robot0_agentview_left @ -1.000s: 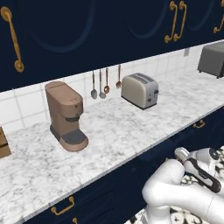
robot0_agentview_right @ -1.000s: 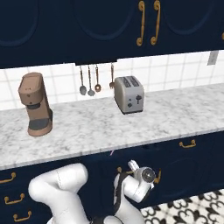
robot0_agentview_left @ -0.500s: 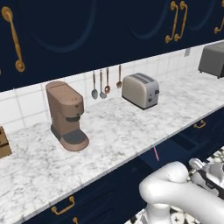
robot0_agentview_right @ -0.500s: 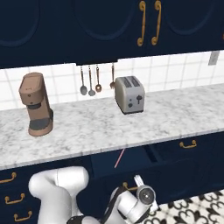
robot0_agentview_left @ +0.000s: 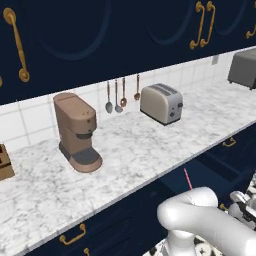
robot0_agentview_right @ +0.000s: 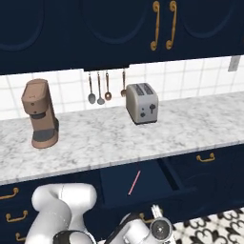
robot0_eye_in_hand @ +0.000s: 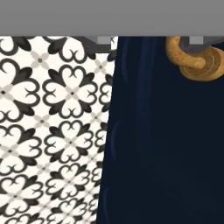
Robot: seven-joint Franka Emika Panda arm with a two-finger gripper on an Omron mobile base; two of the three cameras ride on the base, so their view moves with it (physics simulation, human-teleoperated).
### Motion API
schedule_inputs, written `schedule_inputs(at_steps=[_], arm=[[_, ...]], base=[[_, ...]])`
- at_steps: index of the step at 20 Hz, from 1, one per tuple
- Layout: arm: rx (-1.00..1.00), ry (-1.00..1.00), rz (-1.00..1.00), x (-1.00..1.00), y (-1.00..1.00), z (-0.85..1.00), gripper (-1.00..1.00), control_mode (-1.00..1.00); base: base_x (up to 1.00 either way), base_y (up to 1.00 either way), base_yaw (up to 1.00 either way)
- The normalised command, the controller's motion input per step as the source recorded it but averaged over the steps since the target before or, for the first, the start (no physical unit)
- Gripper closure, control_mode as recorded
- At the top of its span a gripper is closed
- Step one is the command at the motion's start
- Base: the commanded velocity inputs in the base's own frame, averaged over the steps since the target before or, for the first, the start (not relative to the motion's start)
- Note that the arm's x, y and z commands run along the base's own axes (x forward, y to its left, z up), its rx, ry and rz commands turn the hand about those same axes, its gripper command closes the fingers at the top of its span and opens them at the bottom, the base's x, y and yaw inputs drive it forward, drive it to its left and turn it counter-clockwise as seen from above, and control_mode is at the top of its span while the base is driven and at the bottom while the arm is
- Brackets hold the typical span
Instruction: Take a straw from the drawer in front and place it inside the glass cup on the dining counter.
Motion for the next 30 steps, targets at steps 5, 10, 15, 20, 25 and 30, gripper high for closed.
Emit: schedule_inputs(at_steps=[5,10,15,20,25,30], arm=[[0.0,0.5,-0.08,-1.0,-1.0,0.0,1.0,-1.0],[0.0,0.5,-0.09,-0.98,-0.91,0.14,1.0,-1.0],[0.0,0.47,-0.01,-0.58,-0.26,0.95,-1.0,-1.0],[0.0,0.42,0.0,-0.03,-0.01,1.0,-1.0,-1.0],[-0.07,0.7,0.0,0.08,0.0,1.0,-1.0,-1.0],[-0.16,0.78,0.01,0.42,0.11,1.0,-1.0,-1.0]], base=[[0.0,0.0,0.0],[0.0,0.0,0.0],[0.0,0.0,0.0],[0.0,0.0,0.0],[0.0,0.0,0.0],[0.0,0.0,0.0]])
